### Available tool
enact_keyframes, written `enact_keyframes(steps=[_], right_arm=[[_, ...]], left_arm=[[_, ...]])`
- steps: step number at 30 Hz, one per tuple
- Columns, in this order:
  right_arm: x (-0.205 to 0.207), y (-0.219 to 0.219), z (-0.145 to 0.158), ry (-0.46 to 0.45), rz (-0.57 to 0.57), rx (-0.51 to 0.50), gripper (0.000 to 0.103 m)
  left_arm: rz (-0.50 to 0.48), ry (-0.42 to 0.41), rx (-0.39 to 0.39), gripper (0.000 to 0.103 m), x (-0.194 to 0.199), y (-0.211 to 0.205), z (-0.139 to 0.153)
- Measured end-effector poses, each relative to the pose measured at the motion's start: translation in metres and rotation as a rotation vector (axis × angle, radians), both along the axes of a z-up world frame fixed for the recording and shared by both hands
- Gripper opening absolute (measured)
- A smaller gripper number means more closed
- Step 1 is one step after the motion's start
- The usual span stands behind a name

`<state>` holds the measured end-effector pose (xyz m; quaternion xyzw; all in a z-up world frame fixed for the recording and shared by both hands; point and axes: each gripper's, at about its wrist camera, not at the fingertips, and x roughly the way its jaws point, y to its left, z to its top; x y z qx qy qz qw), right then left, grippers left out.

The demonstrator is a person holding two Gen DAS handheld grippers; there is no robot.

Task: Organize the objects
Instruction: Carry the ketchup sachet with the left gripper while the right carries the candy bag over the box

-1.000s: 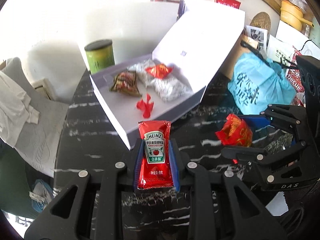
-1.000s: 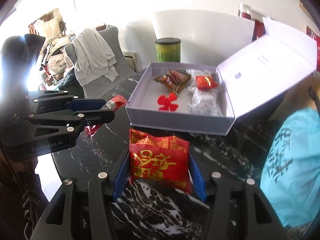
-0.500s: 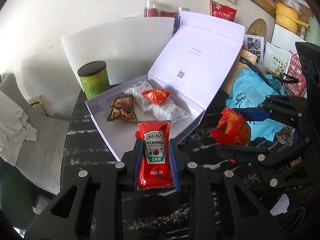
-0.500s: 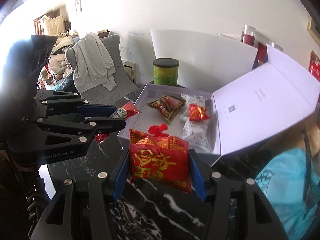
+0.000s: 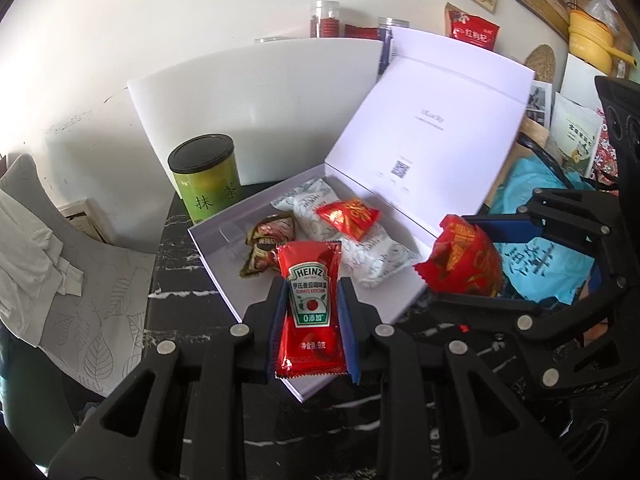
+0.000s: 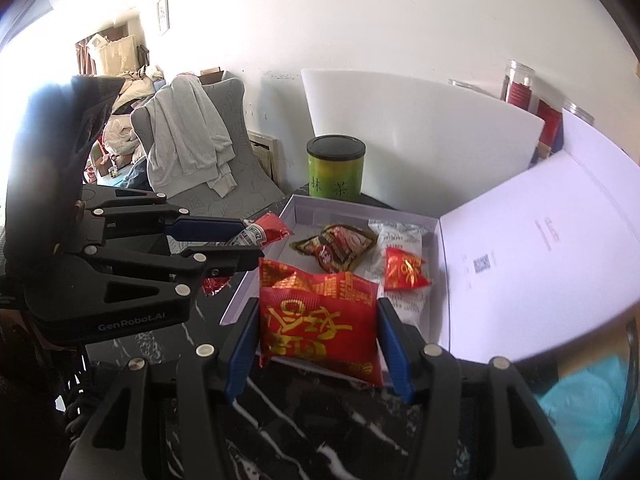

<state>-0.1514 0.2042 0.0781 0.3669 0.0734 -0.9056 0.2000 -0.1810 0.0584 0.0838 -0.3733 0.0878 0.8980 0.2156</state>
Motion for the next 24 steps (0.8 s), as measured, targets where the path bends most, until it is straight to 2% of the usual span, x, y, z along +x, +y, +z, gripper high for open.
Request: enact_keyframes(steps=[17, 24], right_arm=[[-0.066, 0.003, -0.007, 0.031, 0.015, -0.027, 0.057], [-0.09, 0.02, -0.028, -0.016, -0.027, -0.004, 0.057]], left_arm=[[0.012, -0.007, 0.041, 0.024, -0.069, 0.011, -0.017], [0.047, -0.019, 0.065, 0.024, -0.089, 0.014, -0.034]])
